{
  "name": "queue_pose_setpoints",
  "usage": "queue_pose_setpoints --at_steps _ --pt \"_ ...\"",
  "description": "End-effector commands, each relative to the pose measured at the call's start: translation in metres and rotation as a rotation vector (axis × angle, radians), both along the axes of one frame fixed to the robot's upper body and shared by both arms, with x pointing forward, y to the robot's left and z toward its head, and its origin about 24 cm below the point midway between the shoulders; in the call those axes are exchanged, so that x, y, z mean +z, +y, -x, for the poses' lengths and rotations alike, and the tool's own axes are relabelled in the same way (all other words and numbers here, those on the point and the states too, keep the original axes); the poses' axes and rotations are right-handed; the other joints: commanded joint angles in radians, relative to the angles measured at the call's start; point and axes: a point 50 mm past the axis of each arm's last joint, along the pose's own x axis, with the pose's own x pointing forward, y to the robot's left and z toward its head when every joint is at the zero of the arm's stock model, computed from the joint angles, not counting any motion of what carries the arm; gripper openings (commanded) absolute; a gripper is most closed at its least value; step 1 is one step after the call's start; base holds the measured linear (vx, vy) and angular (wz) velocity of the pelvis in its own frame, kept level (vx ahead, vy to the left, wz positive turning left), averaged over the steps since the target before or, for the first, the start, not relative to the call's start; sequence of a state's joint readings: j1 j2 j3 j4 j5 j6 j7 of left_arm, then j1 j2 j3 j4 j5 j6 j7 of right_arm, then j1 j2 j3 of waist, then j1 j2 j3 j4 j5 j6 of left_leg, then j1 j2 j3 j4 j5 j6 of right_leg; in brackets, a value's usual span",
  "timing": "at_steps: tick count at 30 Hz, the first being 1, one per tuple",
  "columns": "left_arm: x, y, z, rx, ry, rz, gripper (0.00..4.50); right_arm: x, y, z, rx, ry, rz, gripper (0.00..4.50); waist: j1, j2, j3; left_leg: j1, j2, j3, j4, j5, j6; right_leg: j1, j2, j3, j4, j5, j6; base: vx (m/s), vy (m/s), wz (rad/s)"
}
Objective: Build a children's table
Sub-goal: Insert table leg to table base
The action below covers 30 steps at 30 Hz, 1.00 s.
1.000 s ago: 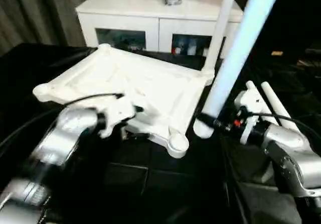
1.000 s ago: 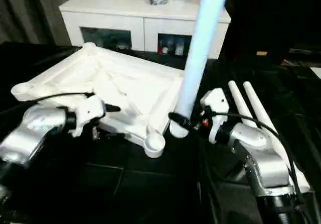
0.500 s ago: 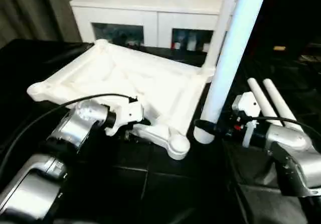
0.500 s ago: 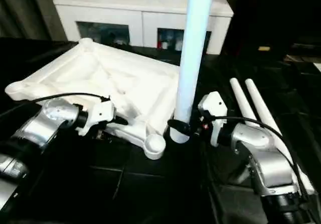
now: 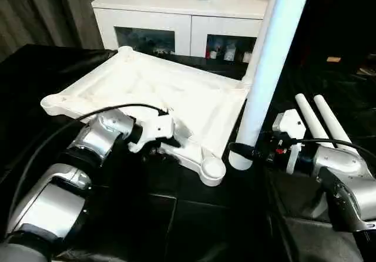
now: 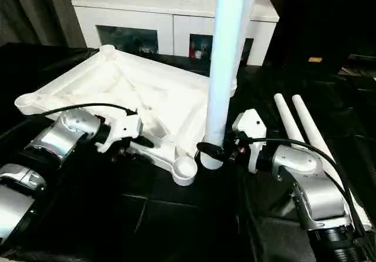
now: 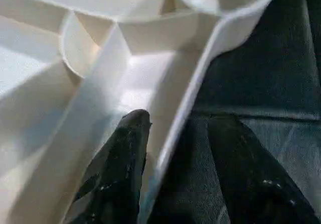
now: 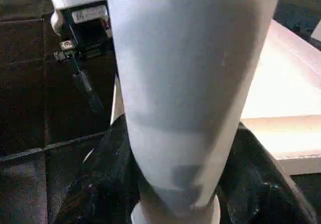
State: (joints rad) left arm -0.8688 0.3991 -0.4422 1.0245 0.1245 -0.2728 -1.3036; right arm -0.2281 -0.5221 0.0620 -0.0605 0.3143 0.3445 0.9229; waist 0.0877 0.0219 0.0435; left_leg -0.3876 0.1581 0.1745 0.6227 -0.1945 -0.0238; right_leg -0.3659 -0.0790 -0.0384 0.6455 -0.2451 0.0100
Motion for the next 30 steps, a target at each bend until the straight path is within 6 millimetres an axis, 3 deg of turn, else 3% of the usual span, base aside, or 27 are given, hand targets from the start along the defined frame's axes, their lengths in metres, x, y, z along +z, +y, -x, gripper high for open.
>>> queue_pose_setpoints --at_steps 1,3,11,15,17,20,23,24,25,27,28,29,30 --pt "0.004 -0.003 -0.002 -0.035 -0.014 -0.032 1.86 0.004 0.001 0.001 0.017 -0.025 0.010 1.86 0.001 0.000 -0.064 0.028 0.078 -0.029 -0.082 -0.155 0.046 0.037 -0.086 0.041 -0.067 0.124 -0.313 0.000 0.000 0.00" --pt "0.000 -0.003 -0.001 -0.058 -0.004 -0.070 1.74 0.004 0.001 0.000 0.017 -0.029 0.011 1.86 0.001 0.003 -0.063 0.028 0.078 -0.030 -0.083 -0.162 0.045 0.036 -0.087 0.041 -0.068 0.115 -0.315 0.000 0.000 0.00" --pt "-0.005 -0.001 -0.002 0.004 0.036 -0.064 1.06 0.004 0.000 -0.002 -0.018 -0.044 0.005 1.86 0.000 0.001 -0.062 0.028 0.080 -0.029 -0.084 -0.170 0.042 0.036 -0.088 0.042 -0.069 0.119 -0.323 0.000 0.000 0.00" --pt "-0.018 0.009 0.004 0.078 0.142 -0.097 0.72 0.009 -0.009 -0.016 -0.180 -0.112 0.000 1.86 -0.003 0.003 -0.059 0.029 0.080 -0.030 -0.089 -0.186 0.027 0.034 -0.088 0.042 -0.071 0.094 -0.321 0.000 0.000 0.00" --pt "-0.027 0.009 0.010 0.165 0.188 -0.021 0.65 0.016 -0.019 -0.026 -0.302 -0.132 -0.048 1.86 -0.011 0.005 -0.057 0.031 0.078 -0.029 -0.093 -0.209 0.010 0.033 -0.087 0.041 -0.073 0.058 -0.326 0.000 0.000 0.00" --pt "-0.036 0.010 0.015 0.262 0.195 0.024 0.56 0.020 -0.022 -0.027 -0.335 -0.127 -0.085 1.86 -0.019 0.003 -0.056 0.028 0.074 -0.024 -0.089 -0.207 0.030 0.035 -0.087 0.043 -0.077 0.028 -0.325 0.000 0.000 0.00" --pt "-0.050 0.011 0.029 0.383 0.245 0.065 0.50 0.022 -0.022 -0.026 -0.350 -0.110 -0.116 1.86 -0.029 0.004 -0.054 0.021 0.077 -0.027 -0.091 -0.193 0.052 0.038 -0.089 0.042 -0.079 0.000 -0.313 0.000 0.000 0.00" --pt "-0.050 0.011 0.030 0.390 0.246 0.066 0.50 0.022 -0.022 -0.026 -0.350 -0.110 -0.116 1.86 -0.035 0.006 -0.051 0.018 0.074 -0.027 -0.093 -0.204 0.054 0.035 -0.084 0.039 -0.085 -0.042 -0.303 0.000 0.000 0.00" --pt "-0.057 0.010 0.041 0.450 0.257 0.073 0.46 0.020 -0.023 -0.026 -0.356 -0.104 -0.111 1.86 -0.039 0.001 -0.050 0.022 0.076 -0.024 -0.094 -0.220 0.051 0.033 -0.083 0.041 -0.087 -0.058 -0.301 0.000 0.000 0.00" --pt "-0.061 0.007 0.052 0.479 0.250 0.074 0.42 0.017 -0.023 -0.025 -0.361 -0.099 -0.109 1.86 -0.047 0.006 -0.048 0.020 0.078 -0.028 -0.097 -0.248 0.043 0.033 -0.084 0.040 -0.092 -0.124 -0.285 0.000 0.000 0.00" --pt "-0.060 0.004 0.057 0.472 0.221 0.085 0.40 0.017 -0.023 -0.026 -0.363 -0.097 -0.110 1.86 -0.052 0.001 -0.046 0.019 0.079 -0.030 -0.100 -0.261 0.039 0.031 -0.083 0.041 -0.096 -0.166 -0.272 0.000 0.000 0.00" --pt "-0.059 0.001 0.060 0.468 0.200 0.096 0.37 0.016 -0.023 -0.026 -0.364 -0.096 -0.111 1.86 -0.055 0.004 -0.043 0.018 0.076 -0.029 -0.102 -0.283 0.033 0.028 -0.082 0.041 -0.103 -0.220 -0.254 0.000 0.000 0.00" --pt "-0.058 -0.002 0.062 0.481 0.189 0.120 0.37 0.015 -0.022 -0.026 -0.363 -0.092 -0.112 1.86 -0.054 -0.003 -0.043 0.021 0.075 -0.028 -0.101 -0.293 0.027 0.023 -0.080 0.043 -0.105 -0.259 -0.239 0.000 0.000 0.00"
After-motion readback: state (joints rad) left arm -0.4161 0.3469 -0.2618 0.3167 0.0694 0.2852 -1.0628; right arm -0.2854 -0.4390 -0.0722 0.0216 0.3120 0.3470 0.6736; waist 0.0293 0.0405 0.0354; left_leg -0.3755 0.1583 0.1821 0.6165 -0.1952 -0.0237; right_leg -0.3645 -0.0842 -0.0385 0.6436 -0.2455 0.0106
